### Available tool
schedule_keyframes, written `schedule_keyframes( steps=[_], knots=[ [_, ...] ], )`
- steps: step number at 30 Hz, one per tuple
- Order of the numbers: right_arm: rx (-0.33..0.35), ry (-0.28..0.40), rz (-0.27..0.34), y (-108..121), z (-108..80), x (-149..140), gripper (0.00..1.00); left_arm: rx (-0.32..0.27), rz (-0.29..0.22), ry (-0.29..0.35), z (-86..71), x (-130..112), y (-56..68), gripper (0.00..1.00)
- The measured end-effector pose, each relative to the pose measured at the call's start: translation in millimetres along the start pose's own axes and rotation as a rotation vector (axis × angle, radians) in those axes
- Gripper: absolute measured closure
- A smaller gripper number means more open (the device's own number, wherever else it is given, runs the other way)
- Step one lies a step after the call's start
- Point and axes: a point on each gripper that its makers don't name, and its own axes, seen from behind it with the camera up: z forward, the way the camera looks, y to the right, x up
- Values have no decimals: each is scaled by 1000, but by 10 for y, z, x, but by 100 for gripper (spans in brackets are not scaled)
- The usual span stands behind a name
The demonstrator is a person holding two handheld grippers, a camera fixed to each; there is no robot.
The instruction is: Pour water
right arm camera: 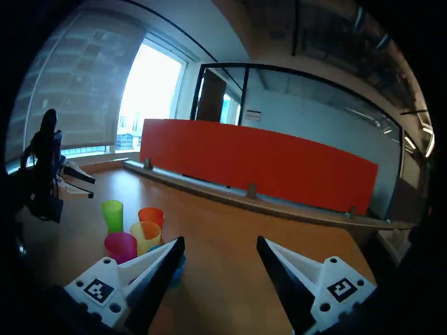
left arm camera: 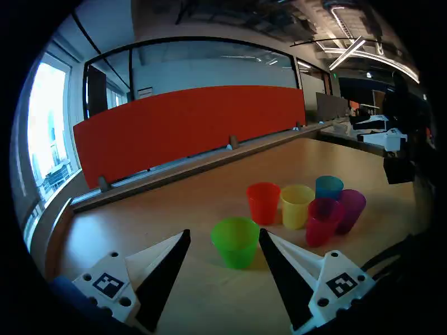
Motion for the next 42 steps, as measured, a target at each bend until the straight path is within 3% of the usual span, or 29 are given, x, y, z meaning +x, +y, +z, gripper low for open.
schedule_keyframes(
  steps=[8,15,20,42],
  knots=[
    [37,-31,-30,-49,62,-7,0,-32,61,-58,136,-38,35,9],
    [64,-43,-39,-83,137,-23,0,-99,101,-115,243,-147,189,9],
    [73,-47,-42,-87,187,-40,0,-136,101,-146,297,-216,261,9],
    [97,-66,-59,-59,379,-121,0,-154,126,-262,534,-461,140,9]
  ],
)
